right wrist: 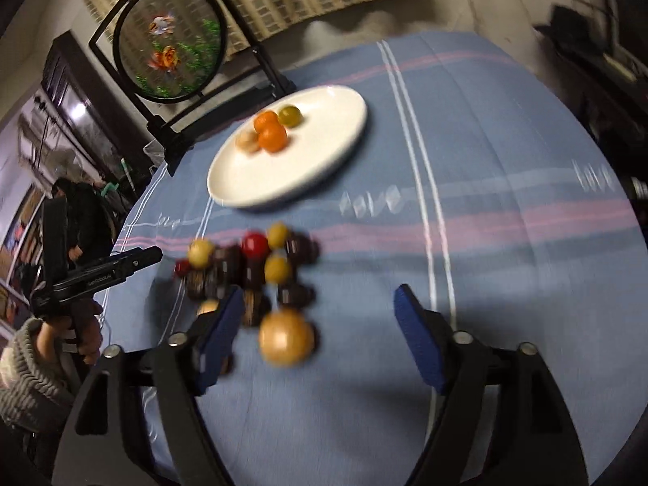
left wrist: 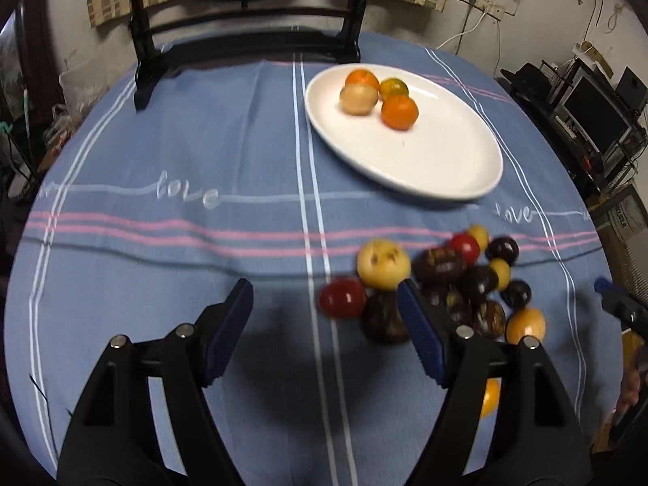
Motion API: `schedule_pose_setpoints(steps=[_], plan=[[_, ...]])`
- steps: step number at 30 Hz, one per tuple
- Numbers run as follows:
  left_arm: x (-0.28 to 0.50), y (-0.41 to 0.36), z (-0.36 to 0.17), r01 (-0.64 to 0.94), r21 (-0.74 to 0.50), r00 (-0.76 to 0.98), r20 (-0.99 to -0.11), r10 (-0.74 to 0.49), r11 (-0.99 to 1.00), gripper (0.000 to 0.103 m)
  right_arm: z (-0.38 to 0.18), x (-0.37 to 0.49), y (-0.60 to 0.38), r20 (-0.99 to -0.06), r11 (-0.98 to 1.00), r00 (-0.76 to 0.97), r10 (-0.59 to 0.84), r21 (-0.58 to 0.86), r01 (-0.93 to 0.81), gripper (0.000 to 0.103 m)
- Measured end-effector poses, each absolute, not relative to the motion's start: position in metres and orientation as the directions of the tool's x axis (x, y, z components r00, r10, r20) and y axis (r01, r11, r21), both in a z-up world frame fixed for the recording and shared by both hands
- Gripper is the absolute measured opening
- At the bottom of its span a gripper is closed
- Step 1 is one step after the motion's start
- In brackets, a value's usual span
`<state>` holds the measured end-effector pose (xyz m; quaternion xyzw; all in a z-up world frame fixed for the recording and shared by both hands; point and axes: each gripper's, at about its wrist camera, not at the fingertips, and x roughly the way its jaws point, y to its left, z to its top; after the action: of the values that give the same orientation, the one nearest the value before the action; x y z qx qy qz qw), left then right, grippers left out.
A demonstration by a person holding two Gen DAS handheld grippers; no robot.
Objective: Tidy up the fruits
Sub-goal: 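Grasp the yellow round fruit with the left tool while the right tool grasps the pale round fruit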
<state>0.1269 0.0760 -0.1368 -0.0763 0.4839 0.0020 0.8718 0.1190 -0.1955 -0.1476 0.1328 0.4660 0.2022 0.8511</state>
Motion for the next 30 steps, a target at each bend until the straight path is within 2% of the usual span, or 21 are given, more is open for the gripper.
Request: schedule_pose_setpoints(steps=[5, 8, 15, 20, 23, 30], plan=[[0.13, 0.058, -0.141, -0.017, -0.092, 0.544, -0.837, -0.068, 0.996, 0.075, -0.132, 0.096, -0.198, -0.732, 0.898, 0.521, 0.439, 0.379, -0.224, 0.085], [0.138, 0.054, -0.147, -0.009, -0.089, 0.536, -0.841, -0.071, 0.996, 0.075, -0.123, 0.085, -0.198, -0.73, 0.913, 0.549, 0.408, 0.339, -0.227, 0.091], [0.163, 0.05, -0.161, 0.01, -0.06, 0.509, -0.859, -0.057, 0.998, 0.075, -0.121, 0.075, -0.206, -0.738, 0.928, 0.564, 0.37, 0.319, -0.191, 0.091], [0.17, 0.049, -0.166, 0.034, -0.052, 0.508, -0.859, -0.062, 0.998, 0.079, -0.124, 0.075, -0.21, -0.744, 0.934, 0.567, 0.354, 0.318, -0.166, 0.091], [0.171, 0.056, -0.165, 0.012, -0.025, 0.528, -0.849, -0.028, 1.0, 0.083, -0.123, 0.076, -0.208, -0.747, 0.934, 0.562, 0.354, 0.309, -0.177, 0.091], [0.161, 0.096, -0.158, -0.086, -0.054, 0.533, -0.846, 0.0, 0.995, 0.083, -0.126, 0.082, -0.203, -0.751, 0.929, 0.547, 0.37, 0.314, -0.197, 0.091]])
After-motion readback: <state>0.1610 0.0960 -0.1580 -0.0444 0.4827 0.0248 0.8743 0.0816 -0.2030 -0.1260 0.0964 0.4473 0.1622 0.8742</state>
